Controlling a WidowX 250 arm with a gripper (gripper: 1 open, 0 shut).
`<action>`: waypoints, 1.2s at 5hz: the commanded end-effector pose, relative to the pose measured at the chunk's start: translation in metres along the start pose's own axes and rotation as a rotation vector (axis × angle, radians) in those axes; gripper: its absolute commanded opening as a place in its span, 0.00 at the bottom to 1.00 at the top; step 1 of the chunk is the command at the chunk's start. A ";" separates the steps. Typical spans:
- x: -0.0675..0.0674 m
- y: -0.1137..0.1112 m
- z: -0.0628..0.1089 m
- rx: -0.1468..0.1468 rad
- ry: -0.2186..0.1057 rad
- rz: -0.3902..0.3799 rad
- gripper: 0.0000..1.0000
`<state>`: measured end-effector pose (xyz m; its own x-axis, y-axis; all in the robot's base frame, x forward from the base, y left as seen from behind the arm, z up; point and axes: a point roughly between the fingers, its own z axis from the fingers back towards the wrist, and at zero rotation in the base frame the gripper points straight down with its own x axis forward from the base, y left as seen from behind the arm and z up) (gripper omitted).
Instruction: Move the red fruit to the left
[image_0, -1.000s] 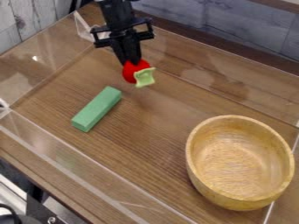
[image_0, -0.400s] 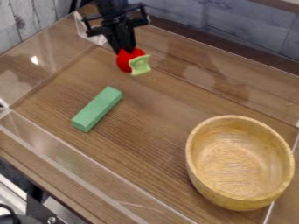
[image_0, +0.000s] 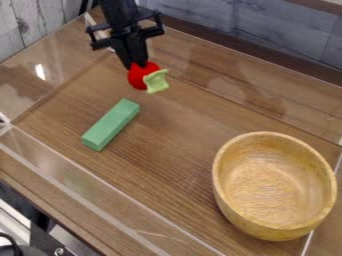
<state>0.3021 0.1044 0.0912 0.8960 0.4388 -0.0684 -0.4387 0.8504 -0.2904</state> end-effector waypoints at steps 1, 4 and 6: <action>0.006 -0.001 0.012 0.016 -0.058 -0.071 0.00; 0.024 0.008 -0.016 0.029 -0.045 -0.110 0.00; 0.025 0.004 -0.021 0.028 0.020 -0.303 0.00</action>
